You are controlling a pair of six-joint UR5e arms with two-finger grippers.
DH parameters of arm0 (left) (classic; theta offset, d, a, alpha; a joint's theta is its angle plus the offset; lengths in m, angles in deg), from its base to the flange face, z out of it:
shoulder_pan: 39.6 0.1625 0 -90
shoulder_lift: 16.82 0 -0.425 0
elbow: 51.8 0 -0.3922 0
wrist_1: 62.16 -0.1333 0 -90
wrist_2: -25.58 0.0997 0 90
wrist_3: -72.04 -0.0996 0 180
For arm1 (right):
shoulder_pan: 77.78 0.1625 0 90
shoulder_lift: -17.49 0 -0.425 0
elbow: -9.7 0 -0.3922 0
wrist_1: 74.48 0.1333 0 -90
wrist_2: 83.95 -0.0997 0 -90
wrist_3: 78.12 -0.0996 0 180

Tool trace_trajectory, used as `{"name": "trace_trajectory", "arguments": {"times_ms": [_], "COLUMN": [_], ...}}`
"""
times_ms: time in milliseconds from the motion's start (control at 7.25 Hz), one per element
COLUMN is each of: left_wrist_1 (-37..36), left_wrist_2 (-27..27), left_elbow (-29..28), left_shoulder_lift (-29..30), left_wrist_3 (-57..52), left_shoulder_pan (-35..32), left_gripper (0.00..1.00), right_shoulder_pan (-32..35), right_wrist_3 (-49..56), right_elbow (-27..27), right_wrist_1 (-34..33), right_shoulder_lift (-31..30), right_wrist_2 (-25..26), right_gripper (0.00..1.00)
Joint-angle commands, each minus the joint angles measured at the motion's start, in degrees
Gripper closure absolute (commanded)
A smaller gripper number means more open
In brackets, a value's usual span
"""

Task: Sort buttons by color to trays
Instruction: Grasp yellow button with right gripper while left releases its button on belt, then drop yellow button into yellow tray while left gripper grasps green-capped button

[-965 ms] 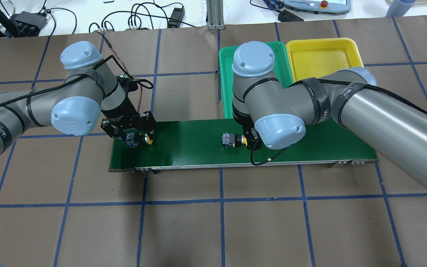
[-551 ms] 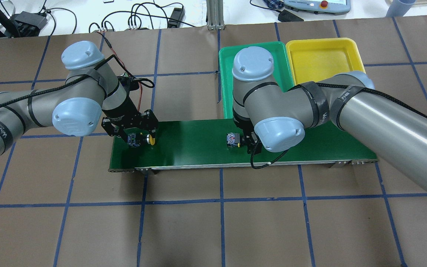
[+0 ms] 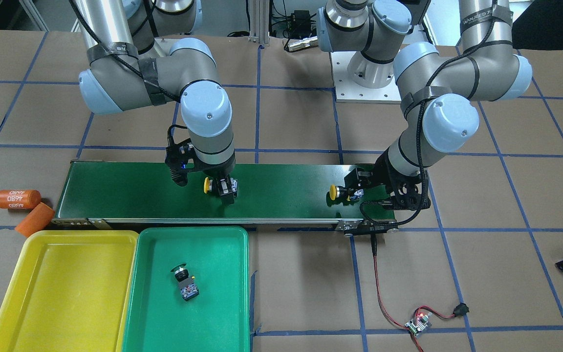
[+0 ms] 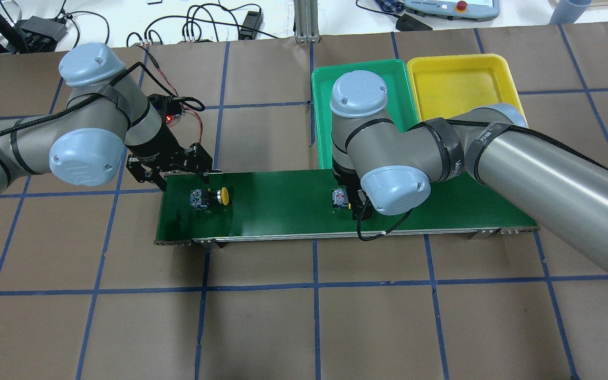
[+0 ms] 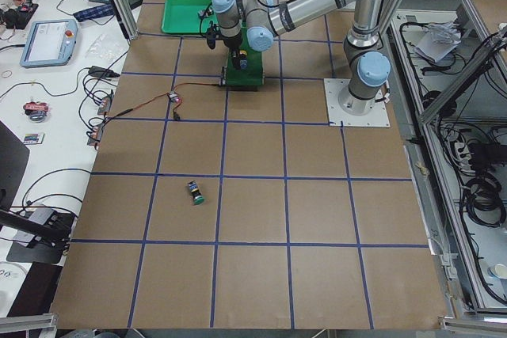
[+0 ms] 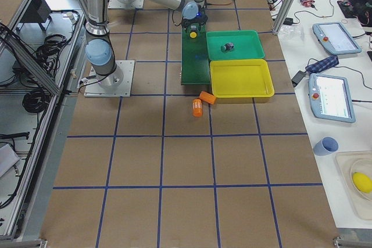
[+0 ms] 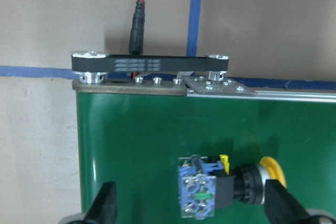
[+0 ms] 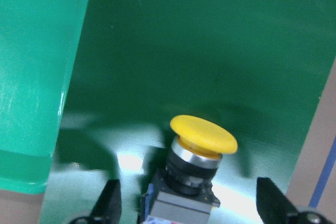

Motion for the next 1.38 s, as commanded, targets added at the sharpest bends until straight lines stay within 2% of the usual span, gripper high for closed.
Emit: {"name": "trace_trajectory", "arguments": {"times_ms": [0,138,276,414,551,689,827,965,1241], "left_wrist_1": [0.2,1.9,4.7,6.3,6.4,6.2,4.6,-1.6,-5.0], "left_wrist_2": [0.3,0.3,0.3,0.5,3.6,4.2,4.3,4.3,4.6], "left_elbow": [-1.1,-3.3,-5.9,-10.0,-14.8,-17.1,-19.4,-21.7,-25.4], "left_shoulder_lift": [-0.5,0.6,2.3,3.8,5.8,8.6,12.2,15.3,22.2], "left_wrist_3": [-1.2,-7.5,-17.4,-23.3,-26.3,-30.3,-33.8,-38.9,-44.6], "left_shoulder_pan": [1.9,9.0,17.5,22.8,25.3,29.1,34.0,35.3,36.3], "left_gripper": [0.0,0.0,0.0,0.0,0.0,0.0,0.0,0.0,0.0], "right_shoulder_pan": [-0.8,-0.7,-1.0,-1.7,-3.6,-5.7,-9.6,-14.7,-25.4], "right_wrist_3": [2.7,2.7,4.8,8.6,10.6,15.2,23.3,32.3,55.1], "right_elbow": [-0.6,-0.8,-1.4,-2.2,-3.6,-5.5,-7.8,-9.0,-11.3], "right_wrist_1": [0.3,0.3,1.0,2.4,4.0,6.1,7.2,6.7,6.0], "right_shoulder_lift": [-0.8,-0.8,-1.3,-1.9,-2.4,-3.0,-3.1,-2.6,-1.9], "right_wrist_2": [1.0,1.1,4.2,5.7,5.8,6.4,9.2,9.1,8.8], "right_gripper": [1.0,1.0,1.0,1.0,1.0,1.0,1.0,1.0,1.0]}}
